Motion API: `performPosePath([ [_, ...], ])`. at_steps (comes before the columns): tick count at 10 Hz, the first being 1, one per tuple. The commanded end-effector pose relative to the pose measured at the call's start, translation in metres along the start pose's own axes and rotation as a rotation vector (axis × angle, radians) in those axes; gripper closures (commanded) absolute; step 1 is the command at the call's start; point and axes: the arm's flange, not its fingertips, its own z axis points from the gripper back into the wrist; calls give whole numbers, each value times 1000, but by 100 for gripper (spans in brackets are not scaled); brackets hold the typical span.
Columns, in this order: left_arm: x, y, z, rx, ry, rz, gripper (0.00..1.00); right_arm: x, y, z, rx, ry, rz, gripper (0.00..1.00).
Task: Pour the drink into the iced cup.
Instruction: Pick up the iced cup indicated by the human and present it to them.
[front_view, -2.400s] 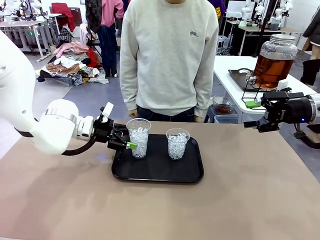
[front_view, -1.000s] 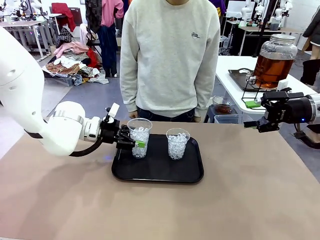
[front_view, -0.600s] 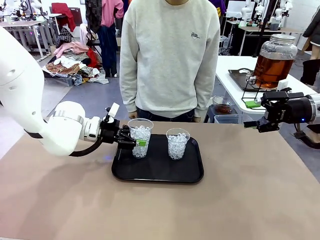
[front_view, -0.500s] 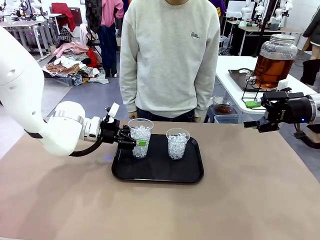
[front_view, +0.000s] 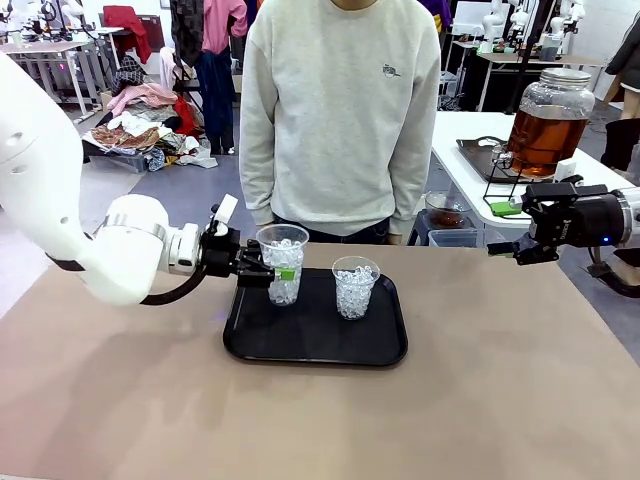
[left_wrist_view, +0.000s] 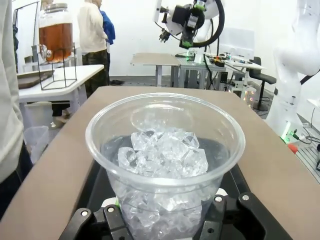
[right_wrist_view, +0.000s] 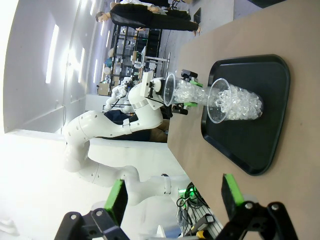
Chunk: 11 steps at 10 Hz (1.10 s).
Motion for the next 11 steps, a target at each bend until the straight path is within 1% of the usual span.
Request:
performPosePath([
  [1,32,-5,-6,43,-19,12,44,-1,2,1,-2,-6,1,0],
  [4,73,1,-14,67,-4,-8,44,-1,2,1,-2,-6,1,0],
  [7,113,7,-24,75,-20,-37,44,-1,2,1,-2,-6,1,0],
  [9,125,15,-21,92,-33,-41,44,-1,2,1,-2,-6,1,0],
  [11,128,22,-16,102,-50,-18,44,-1,2,1,-2,-6,1,0],
])
